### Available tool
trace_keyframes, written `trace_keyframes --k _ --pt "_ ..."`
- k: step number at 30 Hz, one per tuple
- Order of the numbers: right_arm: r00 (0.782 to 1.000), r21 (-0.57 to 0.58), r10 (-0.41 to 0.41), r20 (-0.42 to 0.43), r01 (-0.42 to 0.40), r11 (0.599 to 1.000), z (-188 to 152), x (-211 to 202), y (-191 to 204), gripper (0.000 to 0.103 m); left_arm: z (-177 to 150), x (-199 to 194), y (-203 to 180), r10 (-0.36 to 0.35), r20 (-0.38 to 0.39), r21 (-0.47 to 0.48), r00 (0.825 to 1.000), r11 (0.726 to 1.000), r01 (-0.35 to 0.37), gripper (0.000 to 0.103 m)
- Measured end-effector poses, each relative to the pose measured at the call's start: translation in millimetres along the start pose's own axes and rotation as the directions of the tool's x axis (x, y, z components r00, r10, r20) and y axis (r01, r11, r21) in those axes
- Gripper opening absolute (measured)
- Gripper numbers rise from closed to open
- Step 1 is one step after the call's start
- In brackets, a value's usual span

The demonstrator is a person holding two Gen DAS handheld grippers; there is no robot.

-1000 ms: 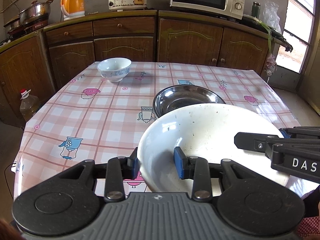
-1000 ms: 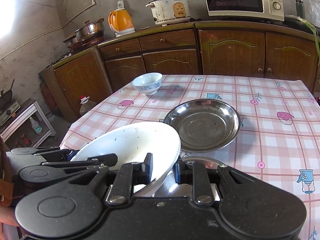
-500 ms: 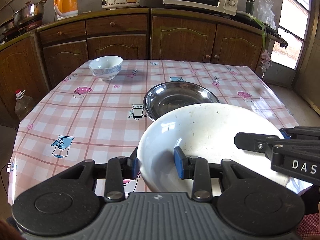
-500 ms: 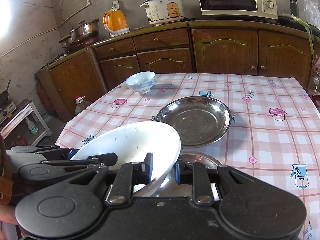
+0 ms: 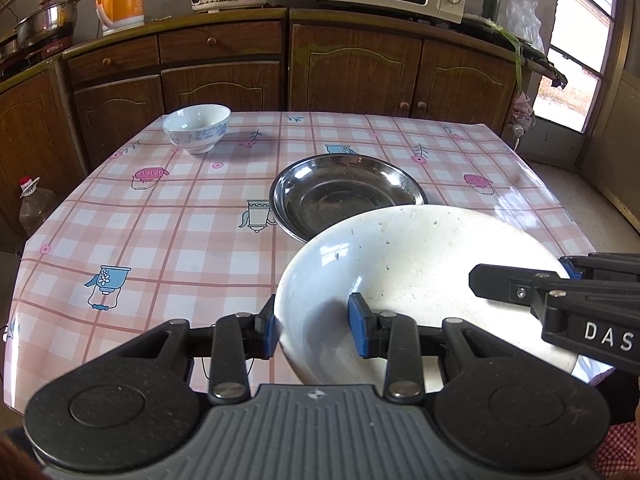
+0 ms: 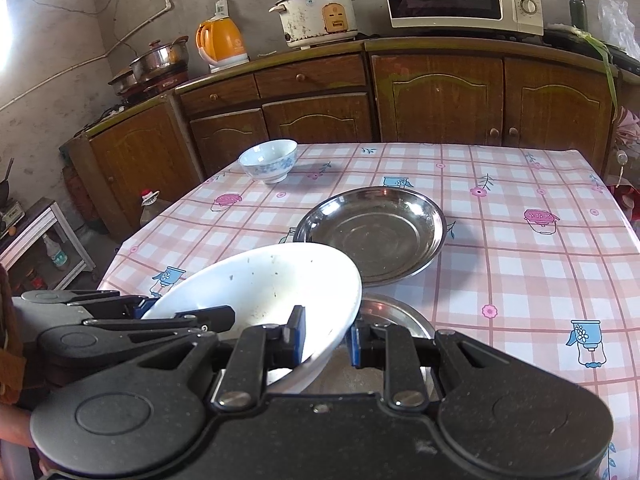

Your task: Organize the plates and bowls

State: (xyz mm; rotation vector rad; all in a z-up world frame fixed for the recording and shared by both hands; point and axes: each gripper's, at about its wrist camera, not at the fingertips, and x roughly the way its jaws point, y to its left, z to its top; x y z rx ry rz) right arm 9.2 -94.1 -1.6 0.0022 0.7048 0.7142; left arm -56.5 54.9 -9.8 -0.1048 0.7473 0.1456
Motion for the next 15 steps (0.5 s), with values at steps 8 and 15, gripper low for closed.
trace_keyframes --k 8,15 --pt "1.000 0.015 -0.020 0.000 0.020 1.000 -4 -3 -8 0.028 0 5 -7 -0.017 -0.005 0.013 1.000 1.000 0.017 0.035" --pt "0.999 0.038 -0.038 -0.002 0.038 0.999 -6 -3 -18 0.028 3 12 -15 -0.030 -0.008 0.030 1.000 0.999 0.030 0.034"
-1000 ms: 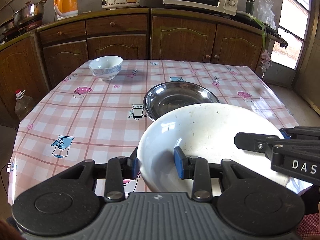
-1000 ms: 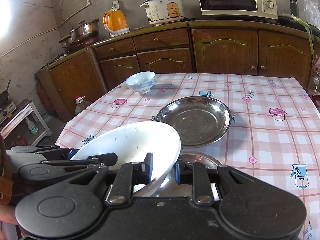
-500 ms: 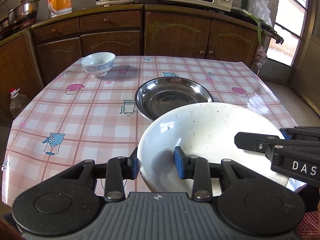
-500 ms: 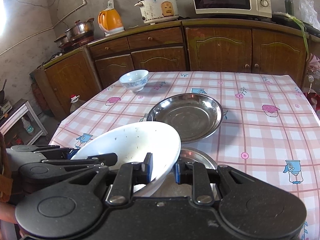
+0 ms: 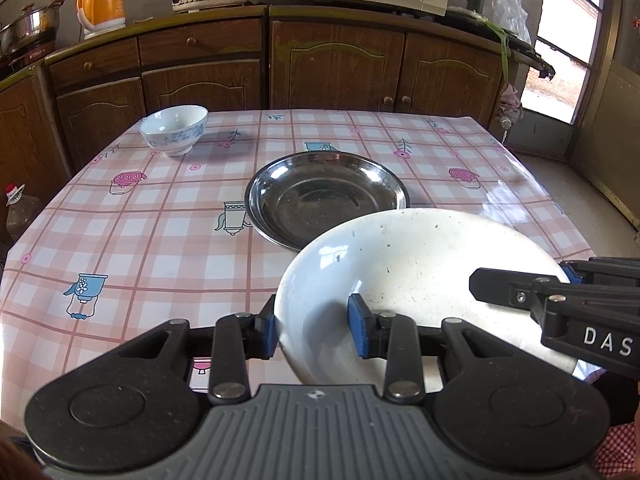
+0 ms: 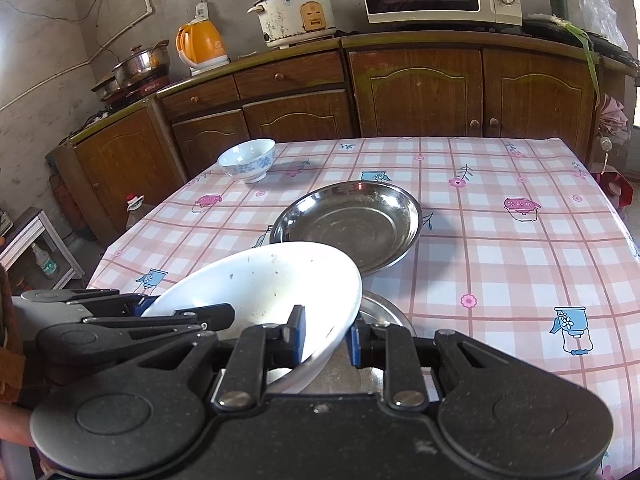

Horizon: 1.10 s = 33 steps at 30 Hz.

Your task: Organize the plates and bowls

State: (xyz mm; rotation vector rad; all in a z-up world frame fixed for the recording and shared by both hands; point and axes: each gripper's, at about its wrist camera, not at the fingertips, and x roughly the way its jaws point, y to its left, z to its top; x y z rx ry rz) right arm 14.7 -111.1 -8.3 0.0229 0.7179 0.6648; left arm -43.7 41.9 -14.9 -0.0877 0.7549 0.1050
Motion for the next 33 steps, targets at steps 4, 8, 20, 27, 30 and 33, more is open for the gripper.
trace_keyframes --k 4,8,20,27,30,33 --pt "1.000 0.013 -0.009 -0.005 0.009 1.000 -1 0 -6 0.028 0 5 -4 -0.010 -0.007 0.012 1.000 1.000 0.010 0.034" --pt "1.000 0.023 -0.015 -0.014 0.016 1.000 -3 2 -11 0.028 -1 9 -8 -0.015 -0.018 0.021 1.000 1.000 0.016 0.034" --pt "0.998 0.035 -0.025 -0.050 0.027 0.999 -10 12 -18 0.028 -6 21 -12 -0.019 -0.059 0.032 0.998 0.999 0.021 0.035" --pt "0.997 0.039 -0.026 -0.077 0.029 0.999 -14 19 -20 0.028 -8 28 -12 -0.015 -0.077 0.039 0.997 0.999 0.018 0.035" --pt "0.996 0.038 -0.027 -0.089 0.031 0.999 -16 22 -21 0.028 -9 32 -12 -0.014 -0.087 0.041 0.996 0.999 0.017 0.035" --pt "0.994 0.042 -0.027 -0.105 0.032 0.999 -18 25 -22 0.028 -12 35 -13 -0.011 -0.093 0.049 0.996 0.999 0.015 0.036"
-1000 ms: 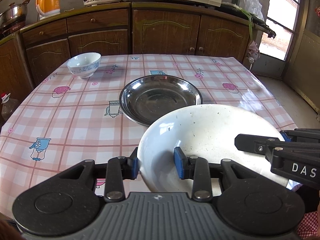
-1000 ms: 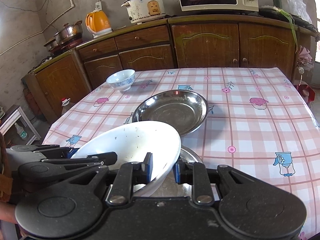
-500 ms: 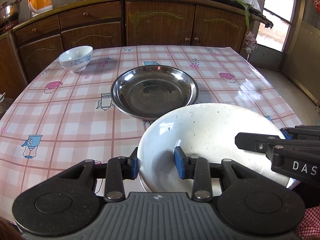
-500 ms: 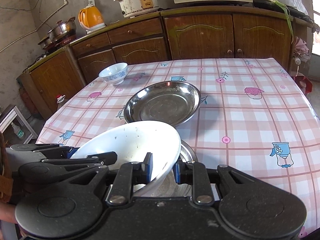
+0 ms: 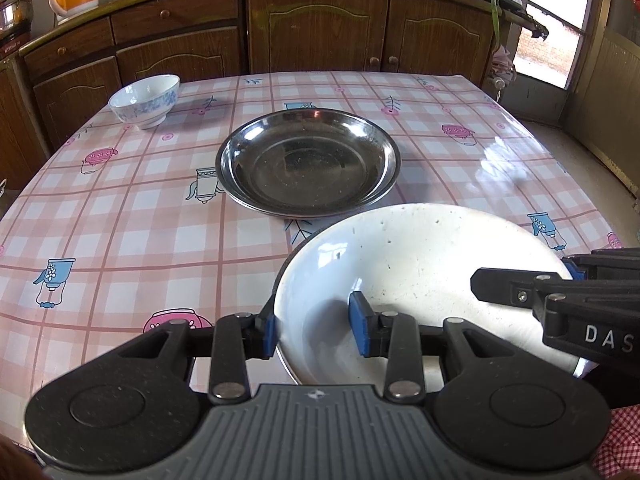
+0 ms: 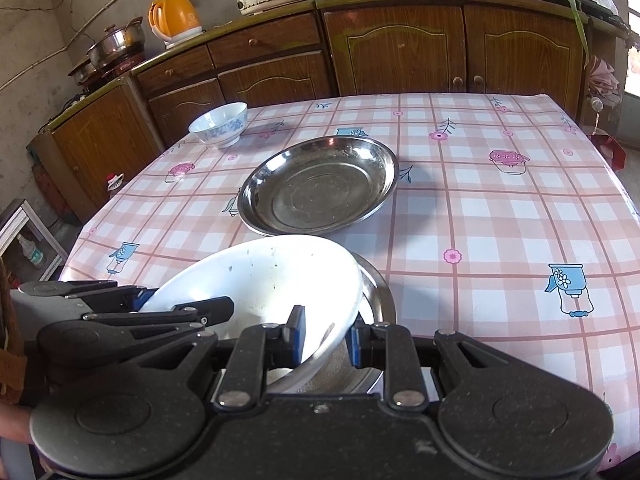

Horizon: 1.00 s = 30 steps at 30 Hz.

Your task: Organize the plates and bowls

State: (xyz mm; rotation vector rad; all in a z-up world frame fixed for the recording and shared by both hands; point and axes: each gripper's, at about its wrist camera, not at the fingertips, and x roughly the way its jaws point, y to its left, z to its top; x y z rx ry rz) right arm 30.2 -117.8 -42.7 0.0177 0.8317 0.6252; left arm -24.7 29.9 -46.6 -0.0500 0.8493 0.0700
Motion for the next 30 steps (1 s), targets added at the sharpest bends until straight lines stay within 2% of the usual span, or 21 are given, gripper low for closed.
trace_keyframes --k 12,19,30 --pt "0.998 0.029 -0.005 -0.060 0.007 1.000 -5 20 -6 0.028 -2 12 -2 0.033 -0.019 0.040 0.999 0.999 -0.033 0.035" --pt "0.997 0.061 -0.008 -0.077 0.012 0.998 -8 28 -15 0.027 -2 16 -14 0.072 0.011 0.110 0.997 0.991 -0.073 0.037" --pt "0.995 0.092 0.028 -0.091 -0.020 0.996 -8 31 -22 0.027 -4 17 -19 0.099 0.032 0.146 0.995 0.984 -0.102 0.039"
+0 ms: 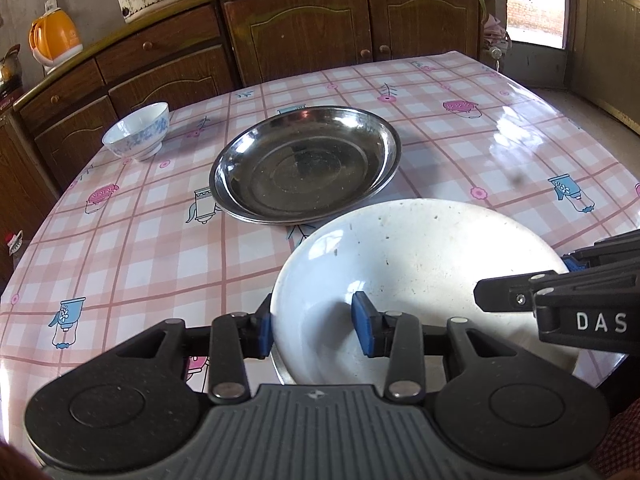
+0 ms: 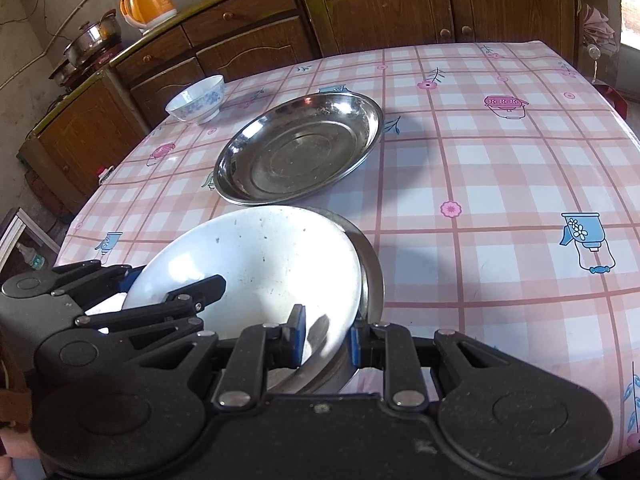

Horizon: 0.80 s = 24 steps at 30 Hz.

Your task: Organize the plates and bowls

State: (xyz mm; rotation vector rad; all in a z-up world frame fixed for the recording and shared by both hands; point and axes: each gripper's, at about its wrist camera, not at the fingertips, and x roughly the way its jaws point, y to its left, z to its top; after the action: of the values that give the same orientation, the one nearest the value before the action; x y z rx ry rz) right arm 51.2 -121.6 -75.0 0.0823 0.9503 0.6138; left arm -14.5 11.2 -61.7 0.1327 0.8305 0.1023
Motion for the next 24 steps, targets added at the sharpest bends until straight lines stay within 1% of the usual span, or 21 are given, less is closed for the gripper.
trace_keyframes --k 2,3,4,7,16,21,24 --pt "1.000 -0.007 0.003 0.000 -0.003 1.000 0 -1 1 0.024 0 1 -1 -0.002 -0.001 0.004 1.000 1.000 0.002 0.040" --pt "1.000 -0.014 0.007 -0.003 -0.007 1.000 0 0 2 0.025 -1 -1 -3 0.000 0.009 0.015 1.000 1.000 0.000 0.043" --pt "1.000 -0.026 -0.008 -0.001 0.007 1.000 -1 0 4 0.021 -1 -1 -6 0.002 0.015 0.034 1.000 0.999 -0.002 0.043" --pt "1.000 -0.035 -0.015 -0.010 0.014 0.999 -1 2 6 0.021 -4 0 -8 -0.004 0.012 0.045 1.000 0.999 0.004 0.044" --pt "0.998 -0.117 -0.057 0.016 0.059 0.991 2 1 18 0.021 0 -2 11 -0.044 0.001 -0.085 0.999 0.995 0.044 0.044" --pt "0.996 -0.142 -0.083 0.021 0.085 0.986 8 4 20 0.021 1 -2 16 -0.031 0.004 -0.112 1.000 0.993 0.031 0.046" --pt "0.994 -0.164 -0.109 0.025 0.112 0.980 9 4 22 0.022 -1 3 22 -0.030 -0.016 -0.134 0.999 0.991 0.028 0.046"
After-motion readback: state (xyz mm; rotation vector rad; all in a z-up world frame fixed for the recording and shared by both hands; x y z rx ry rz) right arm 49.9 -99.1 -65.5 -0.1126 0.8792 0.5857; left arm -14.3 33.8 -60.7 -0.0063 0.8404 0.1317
